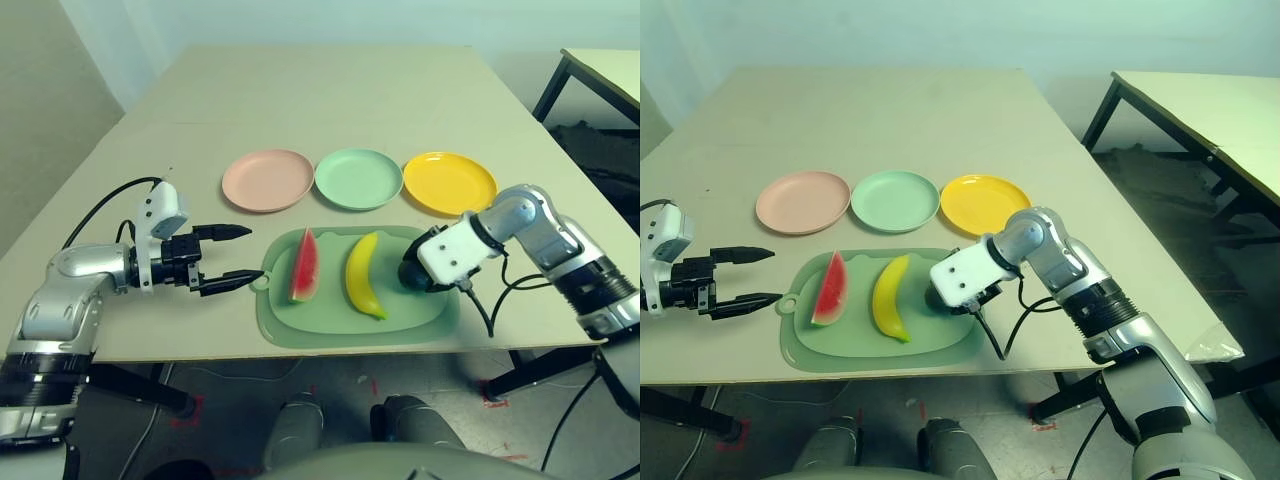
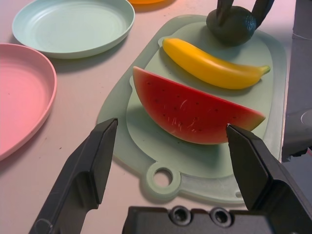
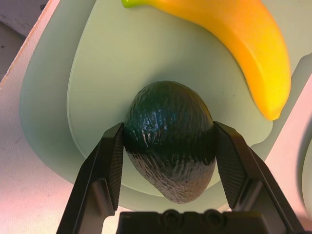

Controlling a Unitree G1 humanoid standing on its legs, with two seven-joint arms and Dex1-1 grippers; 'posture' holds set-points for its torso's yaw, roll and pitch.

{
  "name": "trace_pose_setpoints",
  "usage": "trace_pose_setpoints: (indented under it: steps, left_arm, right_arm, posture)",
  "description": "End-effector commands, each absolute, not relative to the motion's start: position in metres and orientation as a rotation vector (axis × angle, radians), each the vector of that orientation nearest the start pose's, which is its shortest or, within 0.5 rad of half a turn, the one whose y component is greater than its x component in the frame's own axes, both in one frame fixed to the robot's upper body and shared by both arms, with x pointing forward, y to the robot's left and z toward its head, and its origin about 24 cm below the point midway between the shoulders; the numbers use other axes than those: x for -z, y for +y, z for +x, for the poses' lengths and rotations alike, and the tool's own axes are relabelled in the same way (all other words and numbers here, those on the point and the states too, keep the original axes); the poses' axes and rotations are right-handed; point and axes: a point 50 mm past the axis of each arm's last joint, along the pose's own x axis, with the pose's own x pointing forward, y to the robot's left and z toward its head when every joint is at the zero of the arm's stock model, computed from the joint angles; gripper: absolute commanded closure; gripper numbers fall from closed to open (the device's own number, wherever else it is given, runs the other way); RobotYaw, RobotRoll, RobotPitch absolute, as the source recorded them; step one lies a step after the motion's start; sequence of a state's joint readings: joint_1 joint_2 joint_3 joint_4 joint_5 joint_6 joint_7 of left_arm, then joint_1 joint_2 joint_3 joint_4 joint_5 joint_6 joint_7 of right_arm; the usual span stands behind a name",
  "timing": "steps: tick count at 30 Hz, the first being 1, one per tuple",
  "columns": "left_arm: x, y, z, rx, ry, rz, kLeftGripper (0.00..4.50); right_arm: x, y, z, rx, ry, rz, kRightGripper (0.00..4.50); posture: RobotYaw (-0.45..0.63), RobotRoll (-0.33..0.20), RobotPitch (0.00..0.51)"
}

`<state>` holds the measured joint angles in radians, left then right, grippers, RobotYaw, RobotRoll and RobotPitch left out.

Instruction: Place the fruits into color-matched plates.

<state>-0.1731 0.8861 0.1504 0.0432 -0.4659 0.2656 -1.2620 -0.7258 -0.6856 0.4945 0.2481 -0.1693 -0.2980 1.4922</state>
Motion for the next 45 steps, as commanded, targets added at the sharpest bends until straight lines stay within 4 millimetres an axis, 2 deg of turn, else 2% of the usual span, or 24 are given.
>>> trace_pose_setpoints:
  steps: [1, 8, 15, 21, 26, 32, 38, 42, 45]
  left_arm:
    - [-0.144, 0.275, 0.252, 1.034, 0.247, 0.259, 0.00]
    - [-0.147, 0.272, 0.261, 0.929, 0.254, 0.215, 0.00]
    - [-0.155, 0.261, 0.273, 0.818, 0.252, 0.211, 0.00]
    - [-0.165, 0.250, 0.278, 0.800, 0.242, 0.214, 0.00]
    - [-0.171, 0.249, 0.278, 0.797, 0.232, 0.228, 0.00]
    - [-0.172, 0.249, 0.275, 0.809, 0.253, 0.246, 0.00]
    - [-0.170, 0.247, 0.274, 0.830, 0.263, 0.240, 0.00]
    - [-0.170, 0.246, 0.274, 0.844, 0.265, 0.237, 0.00]
    - [-0.171, 0.245, 0.275, 0.849, 0.262, 0.225, 0.00]
  right_arm:
    - [-0.156, -0.137, 0.310, -1.661, 0.185, -1.330, 1.56]
    - [-0.189, -0.118, 0.348, -1.449, 0.060, -1.294, 1.56]
    - [-0.191, -0.088, 0.381, -1.270, 0.024, -1.220, 1.56]
    - [-0.192, -0.060, 0.394, -1.183, 0.023, -1.211, 1.56]
    - [-0.174, -0.052, 0.398, -1.135, 0.119, -1.234, 1.56]
    - [-0.131, -0.062, 0.390, -1.212, 0.332, -1.239, 1.56]
    - [-0.121, -0.059, 0.389, -1.190, 0.327, -1.248, 1.56]
    - [-0.128, -0.058, 0.391, -1.162, 0.286, -1.255, 0.12]
    - [-0.137, -0.058, 0.395, -1.137, 0.253, -1.264, 0.01]
  posture:
    - [0.06, 0.000, 0.038]
    - [0.08, 0.000, 0.028]
    - [0.09, 0.000, 0.018]
    - [0.10, 0.000, 0.016]
    - [0.11, 0.000, 0.017]
    - [0.12, 0.000, 0.015]
    - [0.11, 0.000, 0.016]
    - [0.10, 0.000, 0.013]
    - [0.10, 0.000, 0.011]
